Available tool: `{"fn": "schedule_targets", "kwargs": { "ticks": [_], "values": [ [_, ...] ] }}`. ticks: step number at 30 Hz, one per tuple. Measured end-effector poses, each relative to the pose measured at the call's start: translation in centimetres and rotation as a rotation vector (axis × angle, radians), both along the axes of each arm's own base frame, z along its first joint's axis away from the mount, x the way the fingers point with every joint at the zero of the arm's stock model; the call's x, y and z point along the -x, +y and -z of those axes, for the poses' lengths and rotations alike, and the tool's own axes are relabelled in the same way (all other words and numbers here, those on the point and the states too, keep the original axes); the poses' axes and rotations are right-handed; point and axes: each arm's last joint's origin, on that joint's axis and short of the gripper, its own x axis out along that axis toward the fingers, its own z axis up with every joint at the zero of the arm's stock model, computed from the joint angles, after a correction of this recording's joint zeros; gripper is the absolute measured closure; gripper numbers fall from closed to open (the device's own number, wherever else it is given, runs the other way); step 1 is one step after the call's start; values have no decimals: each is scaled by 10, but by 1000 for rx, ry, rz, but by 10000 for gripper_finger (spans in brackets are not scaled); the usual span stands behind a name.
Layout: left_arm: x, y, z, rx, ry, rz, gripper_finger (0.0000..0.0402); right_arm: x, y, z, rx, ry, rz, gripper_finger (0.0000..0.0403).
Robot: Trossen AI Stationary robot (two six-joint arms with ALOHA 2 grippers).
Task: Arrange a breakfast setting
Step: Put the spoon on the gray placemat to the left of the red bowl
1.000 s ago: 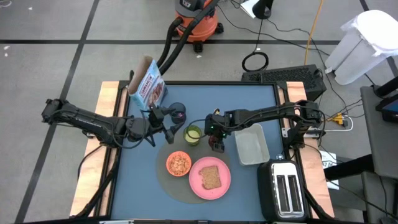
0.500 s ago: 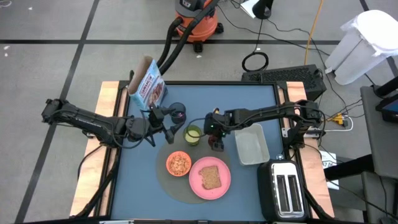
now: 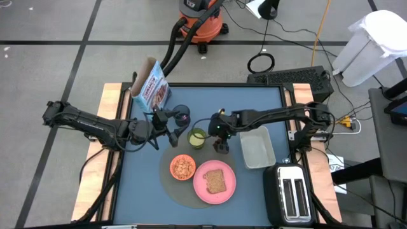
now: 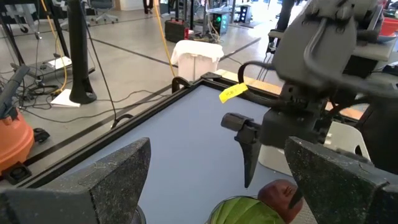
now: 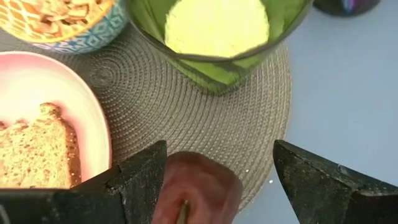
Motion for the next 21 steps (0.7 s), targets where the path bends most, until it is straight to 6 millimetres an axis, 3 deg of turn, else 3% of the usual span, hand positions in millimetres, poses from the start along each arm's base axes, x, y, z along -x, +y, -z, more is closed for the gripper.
{"fn": "schedule_targets", "kwargs": {
  "ticks": [13, 21],
  "values": [
    [-1, 0, -2, 30, -41, -6, 25, 15, -11, -38, 29, -119, 10, 115],
    [-4, 18, -13, 178, -243, -101, 25, 24, -24, -54, 38, -170, 51, 115]
  ]
}}
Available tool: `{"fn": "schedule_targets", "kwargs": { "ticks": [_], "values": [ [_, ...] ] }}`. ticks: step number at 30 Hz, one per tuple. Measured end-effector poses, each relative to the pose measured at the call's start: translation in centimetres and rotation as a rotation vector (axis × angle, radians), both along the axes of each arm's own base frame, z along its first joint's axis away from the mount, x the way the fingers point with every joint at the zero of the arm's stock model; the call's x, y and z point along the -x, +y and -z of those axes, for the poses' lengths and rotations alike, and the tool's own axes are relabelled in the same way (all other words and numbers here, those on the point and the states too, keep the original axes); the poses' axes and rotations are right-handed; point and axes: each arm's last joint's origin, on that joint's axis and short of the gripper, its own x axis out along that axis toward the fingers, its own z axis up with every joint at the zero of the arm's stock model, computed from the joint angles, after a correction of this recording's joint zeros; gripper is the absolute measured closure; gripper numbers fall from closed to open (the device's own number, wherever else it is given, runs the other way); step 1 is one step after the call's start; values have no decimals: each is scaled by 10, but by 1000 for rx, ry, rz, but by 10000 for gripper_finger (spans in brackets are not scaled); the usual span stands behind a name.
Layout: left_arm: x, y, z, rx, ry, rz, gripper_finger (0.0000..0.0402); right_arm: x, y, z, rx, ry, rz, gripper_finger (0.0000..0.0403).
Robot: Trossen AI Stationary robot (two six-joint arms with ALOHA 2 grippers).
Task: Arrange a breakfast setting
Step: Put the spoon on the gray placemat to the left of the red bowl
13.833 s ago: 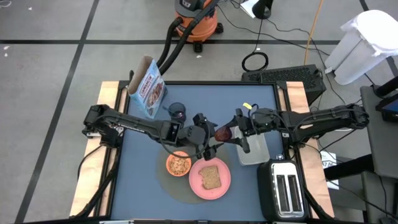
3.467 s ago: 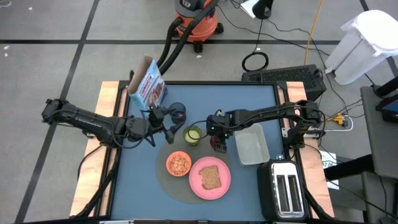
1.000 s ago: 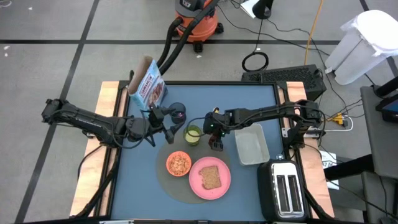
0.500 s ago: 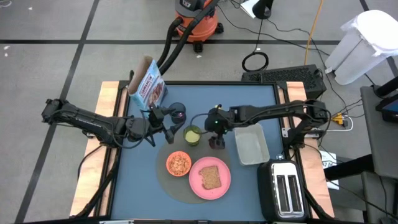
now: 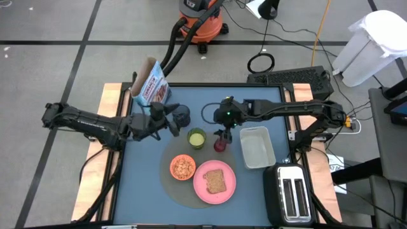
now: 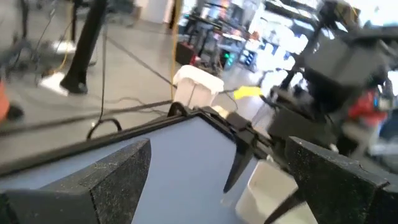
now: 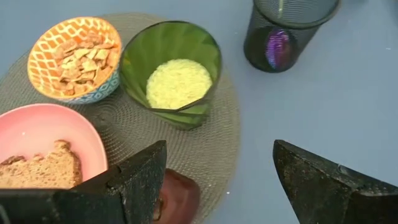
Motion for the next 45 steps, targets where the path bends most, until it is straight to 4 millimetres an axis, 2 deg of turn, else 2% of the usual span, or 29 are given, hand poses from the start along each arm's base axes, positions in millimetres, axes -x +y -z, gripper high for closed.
{"fn": "schedule_targets", "kwargs": {
  "ticks": [5, 10, 15, 22, 28, 35, 45],
  "values": [
    [0, 11, 5, 174, -63, -68, 25, 1, -4, 0, -1, 4, 14, 115],
    [3, 12, 16, 322, -43, -86, 25, 1, -4, 1, -1, 4, 13, 115],
    [8, 10, 32, 480, 49, -100, 25, 1, -4, 1, -1, 4, 13, 115],
    [23, 10, 55, 620, 204, -241, 25, 1, -4, 1, -1, 4, 13, 115],
    [27, 14, 63, 557, 241, -372, 25, 1, -4, 1, -1, 4, 13, 115],
    [15, 22, 78, 504, 268, -468, 25, 1, -4, 1, -1, 4, 13, 115],
    [-5, 34, 97, 476, 269, -519, 25, 1, -4, 1, -1, 4, 13, 115]
  ]
}}
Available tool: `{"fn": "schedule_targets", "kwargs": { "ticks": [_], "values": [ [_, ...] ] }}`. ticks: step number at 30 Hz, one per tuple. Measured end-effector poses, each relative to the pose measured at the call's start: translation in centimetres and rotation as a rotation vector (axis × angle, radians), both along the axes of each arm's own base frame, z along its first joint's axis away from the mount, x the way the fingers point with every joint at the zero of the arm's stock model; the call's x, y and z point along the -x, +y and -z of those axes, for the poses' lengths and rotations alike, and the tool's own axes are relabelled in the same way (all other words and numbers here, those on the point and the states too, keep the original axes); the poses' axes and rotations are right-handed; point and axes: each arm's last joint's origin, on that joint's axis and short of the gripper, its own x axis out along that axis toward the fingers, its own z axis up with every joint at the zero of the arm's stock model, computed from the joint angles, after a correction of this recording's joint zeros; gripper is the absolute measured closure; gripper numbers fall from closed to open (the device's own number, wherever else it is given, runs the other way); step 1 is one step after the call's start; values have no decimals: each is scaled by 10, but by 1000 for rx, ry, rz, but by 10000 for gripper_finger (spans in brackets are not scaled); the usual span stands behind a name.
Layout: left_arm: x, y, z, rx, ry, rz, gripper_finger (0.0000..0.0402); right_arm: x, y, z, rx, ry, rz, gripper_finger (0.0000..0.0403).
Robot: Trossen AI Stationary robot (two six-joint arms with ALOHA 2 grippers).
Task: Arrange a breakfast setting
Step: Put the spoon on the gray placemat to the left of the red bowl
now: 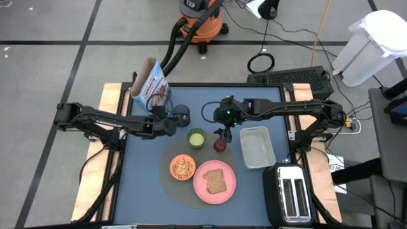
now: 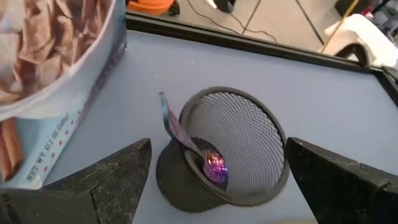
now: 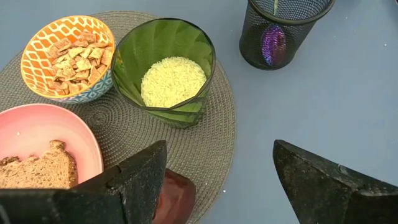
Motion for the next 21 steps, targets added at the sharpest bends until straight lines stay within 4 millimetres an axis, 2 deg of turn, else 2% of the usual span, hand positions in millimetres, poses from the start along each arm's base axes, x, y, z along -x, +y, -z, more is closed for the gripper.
{"fn": "schedule_targets", "kwargs": {
  "ticks": [6, 21],
  "values": [
    [-1, 6, 3, -16, 9, -31, 39, 0, 0, 0, 0, 0, 0, 115],
    [-3, 10, 1, -34, 3, -31, 214, 0, 0, 0, 0, 0, 0, 115]
  ]
}}
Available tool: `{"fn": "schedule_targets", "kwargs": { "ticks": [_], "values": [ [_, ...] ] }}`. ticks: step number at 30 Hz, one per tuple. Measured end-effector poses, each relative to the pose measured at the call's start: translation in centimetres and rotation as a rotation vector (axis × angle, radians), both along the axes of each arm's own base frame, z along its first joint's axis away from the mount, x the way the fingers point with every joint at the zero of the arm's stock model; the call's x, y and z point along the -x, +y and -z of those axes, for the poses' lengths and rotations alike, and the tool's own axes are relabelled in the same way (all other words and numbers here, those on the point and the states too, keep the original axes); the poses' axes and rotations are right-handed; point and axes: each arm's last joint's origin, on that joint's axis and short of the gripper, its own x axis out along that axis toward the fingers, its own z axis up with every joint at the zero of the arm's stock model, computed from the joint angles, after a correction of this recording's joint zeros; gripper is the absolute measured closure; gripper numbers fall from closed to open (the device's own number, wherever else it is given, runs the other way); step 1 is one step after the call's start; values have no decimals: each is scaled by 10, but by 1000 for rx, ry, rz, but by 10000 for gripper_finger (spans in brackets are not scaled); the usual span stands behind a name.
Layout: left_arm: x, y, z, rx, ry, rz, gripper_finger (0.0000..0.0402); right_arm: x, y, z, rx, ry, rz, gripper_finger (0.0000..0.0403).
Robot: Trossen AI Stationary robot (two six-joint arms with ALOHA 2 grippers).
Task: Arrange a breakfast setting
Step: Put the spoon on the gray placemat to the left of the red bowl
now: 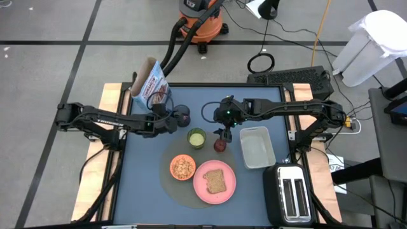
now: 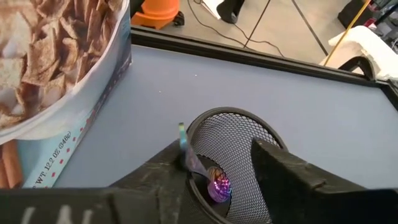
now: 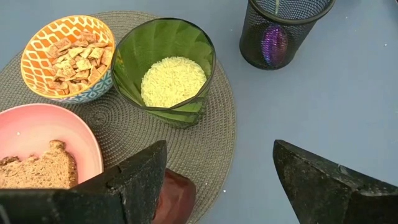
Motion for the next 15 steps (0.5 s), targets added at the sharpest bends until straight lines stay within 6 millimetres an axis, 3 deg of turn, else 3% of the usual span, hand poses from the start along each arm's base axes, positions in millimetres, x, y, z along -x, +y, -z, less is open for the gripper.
{"fn": "schedule_targets", "kwargs": {
  "ticks": [15],
  "values": [
    [0, 0, 0, 1, 0, 0, 306, 0, 0, 0, 0, 0, 0, 115]
  ]
}}
